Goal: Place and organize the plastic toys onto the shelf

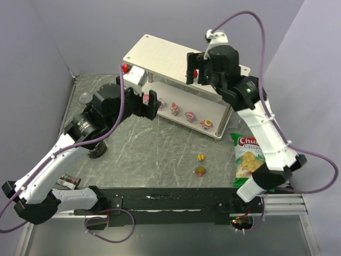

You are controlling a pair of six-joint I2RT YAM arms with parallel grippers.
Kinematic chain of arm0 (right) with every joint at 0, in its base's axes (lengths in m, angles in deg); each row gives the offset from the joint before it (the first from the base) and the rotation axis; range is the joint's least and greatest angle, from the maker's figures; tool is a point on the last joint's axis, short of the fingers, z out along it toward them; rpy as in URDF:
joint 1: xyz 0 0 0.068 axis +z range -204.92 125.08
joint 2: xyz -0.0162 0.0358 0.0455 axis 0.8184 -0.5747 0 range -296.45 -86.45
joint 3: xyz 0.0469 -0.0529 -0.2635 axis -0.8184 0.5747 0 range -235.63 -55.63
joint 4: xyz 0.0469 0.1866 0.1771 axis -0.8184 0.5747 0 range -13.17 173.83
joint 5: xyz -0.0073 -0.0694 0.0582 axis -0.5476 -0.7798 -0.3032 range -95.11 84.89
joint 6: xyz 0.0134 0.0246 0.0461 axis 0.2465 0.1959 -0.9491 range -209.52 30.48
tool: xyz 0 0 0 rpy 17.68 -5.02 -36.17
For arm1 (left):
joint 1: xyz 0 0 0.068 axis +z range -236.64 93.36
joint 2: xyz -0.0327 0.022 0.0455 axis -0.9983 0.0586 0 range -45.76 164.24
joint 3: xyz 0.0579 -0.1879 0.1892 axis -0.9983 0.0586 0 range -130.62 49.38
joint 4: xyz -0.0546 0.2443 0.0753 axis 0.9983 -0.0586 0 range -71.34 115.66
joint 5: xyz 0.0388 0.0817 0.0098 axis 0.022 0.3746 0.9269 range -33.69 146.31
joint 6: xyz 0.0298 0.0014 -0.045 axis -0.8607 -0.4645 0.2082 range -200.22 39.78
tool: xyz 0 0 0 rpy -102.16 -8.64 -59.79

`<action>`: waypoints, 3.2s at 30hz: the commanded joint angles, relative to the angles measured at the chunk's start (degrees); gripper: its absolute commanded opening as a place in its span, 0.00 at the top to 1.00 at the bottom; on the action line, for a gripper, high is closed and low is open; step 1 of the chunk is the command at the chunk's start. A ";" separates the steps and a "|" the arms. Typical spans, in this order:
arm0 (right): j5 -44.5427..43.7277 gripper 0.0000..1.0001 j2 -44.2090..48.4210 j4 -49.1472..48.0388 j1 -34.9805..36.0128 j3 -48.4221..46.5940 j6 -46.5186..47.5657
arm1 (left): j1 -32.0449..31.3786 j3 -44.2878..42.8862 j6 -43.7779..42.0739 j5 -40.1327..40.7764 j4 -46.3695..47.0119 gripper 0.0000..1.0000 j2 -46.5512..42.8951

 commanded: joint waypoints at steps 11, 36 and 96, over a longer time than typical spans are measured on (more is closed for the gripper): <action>1.64 0.11 -6.17 -2.45 -0.94 -3.58 5.87 | 1.99 10.99 8.16 3.08 -5.34 0.04 -8.40; 5.33 0.50 -8.46 -2.10 -3.14 -2.17 7.54 | 5.86 12.22 7.89 -0.34 -4.81 0.04 -5.76; 25.46 0.00 7.27 -8.17 -12.46 8.03 17.39 | 6.74 13.19 8.77 -3.51 -4.46 0.04 -3.92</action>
